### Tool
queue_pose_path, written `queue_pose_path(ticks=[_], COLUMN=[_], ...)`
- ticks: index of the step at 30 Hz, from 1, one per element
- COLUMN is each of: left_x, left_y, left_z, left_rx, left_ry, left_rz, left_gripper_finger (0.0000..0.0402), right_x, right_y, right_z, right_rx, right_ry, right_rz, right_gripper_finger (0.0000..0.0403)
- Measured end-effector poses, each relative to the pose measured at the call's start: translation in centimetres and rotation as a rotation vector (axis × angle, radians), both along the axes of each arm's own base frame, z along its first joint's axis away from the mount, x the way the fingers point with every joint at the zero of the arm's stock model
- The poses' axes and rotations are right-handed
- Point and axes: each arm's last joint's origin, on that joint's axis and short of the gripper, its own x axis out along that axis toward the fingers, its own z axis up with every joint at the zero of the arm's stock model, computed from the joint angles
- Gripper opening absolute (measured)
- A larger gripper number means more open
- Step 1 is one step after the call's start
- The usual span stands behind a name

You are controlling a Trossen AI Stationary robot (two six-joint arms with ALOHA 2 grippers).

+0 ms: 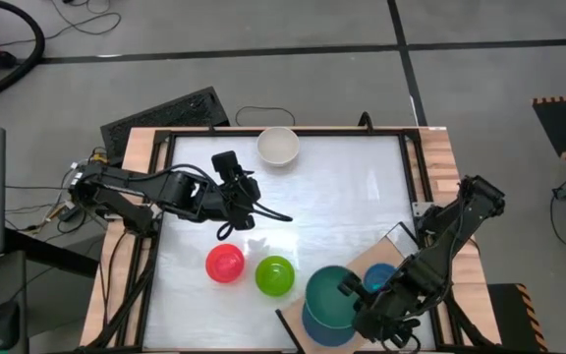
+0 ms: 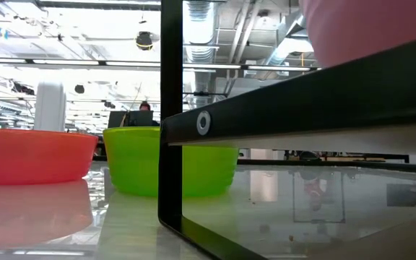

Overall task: Place and stack bowls onto a shelf
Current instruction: Stack the dark green bowl on top of the light blue bowl on the shelf

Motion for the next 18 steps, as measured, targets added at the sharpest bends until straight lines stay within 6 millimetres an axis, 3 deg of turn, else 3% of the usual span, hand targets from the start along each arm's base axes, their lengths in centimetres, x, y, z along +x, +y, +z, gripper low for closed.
queue_pose_path(ticks=[18], left_x=[0.1], left_y=[0.3], left_z=[0.0], left_rx=[-0.016], left_ry=[0.008], left_rz=[-0.005], left_gripper_finger=[0.0222], right_x=[-0.8], right_y=[1.6], right_z=[0.2], right_rx=[0.034], right_ry=[-0.051], right_rz=[-0.031], right_gripper_finger=[0.0031])
